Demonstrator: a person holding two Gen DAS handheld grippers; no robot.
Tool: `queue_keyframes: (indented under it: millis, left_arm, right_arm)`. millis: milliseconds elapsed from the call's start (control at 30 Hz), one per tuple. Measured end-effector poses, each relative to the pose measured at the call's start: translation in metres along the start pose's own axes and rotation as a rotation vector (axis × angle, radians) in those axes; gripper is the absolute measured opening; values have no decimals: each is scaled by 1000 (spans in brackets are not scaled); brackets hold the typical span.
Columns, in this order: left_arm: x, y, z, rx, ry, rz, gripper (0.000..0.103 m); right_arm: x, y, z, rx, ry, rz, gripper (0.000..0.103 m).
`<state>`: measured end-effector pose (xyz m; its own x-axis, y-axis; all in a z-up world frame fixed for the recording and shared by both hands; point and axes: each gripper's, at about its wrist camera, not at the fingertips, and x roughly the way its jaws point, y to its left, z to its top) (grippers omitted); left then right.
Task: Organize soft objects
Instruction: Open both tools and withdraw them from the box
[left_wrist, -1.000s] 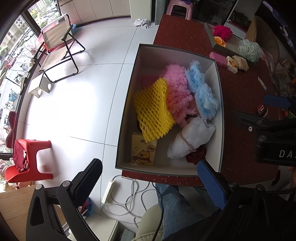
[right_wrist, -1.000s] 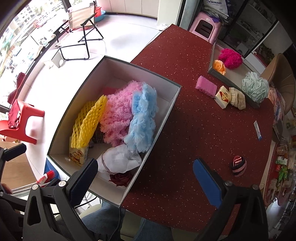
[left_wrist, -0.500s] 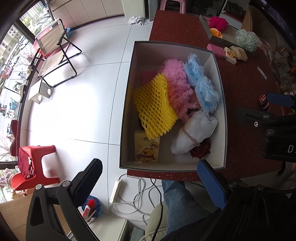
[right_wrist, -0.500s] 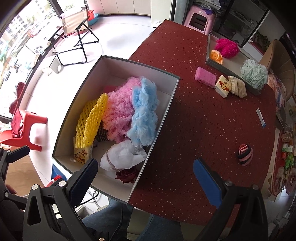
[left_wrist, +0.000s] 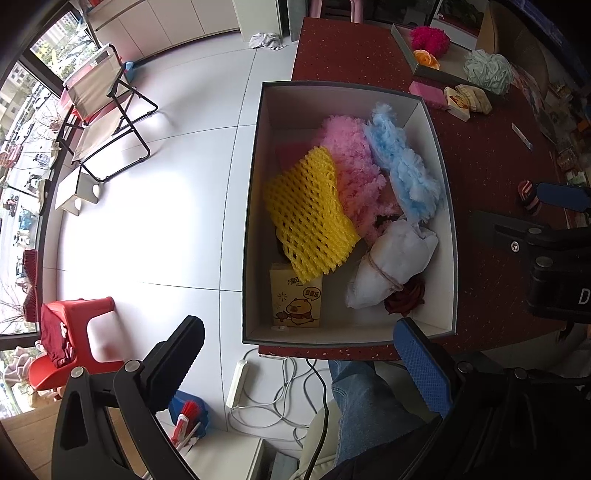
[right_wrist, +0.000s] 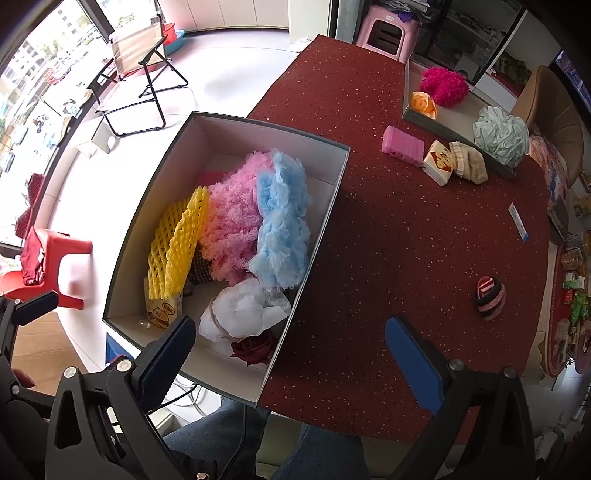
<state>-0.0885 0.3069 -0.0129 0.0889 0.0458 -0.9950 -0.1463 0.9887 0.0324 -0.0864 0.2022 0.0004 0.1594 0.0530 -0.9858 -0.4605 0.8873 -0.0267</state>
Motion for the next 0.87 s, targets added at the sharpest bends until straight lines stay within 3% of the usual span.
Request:
queue_keyframes:
  millis: [867]
  left_arm:
    - [-1,5,2,19,-37,15,103]
  right_arm:
    - [-1,5,-3,1,-5,-14,103]
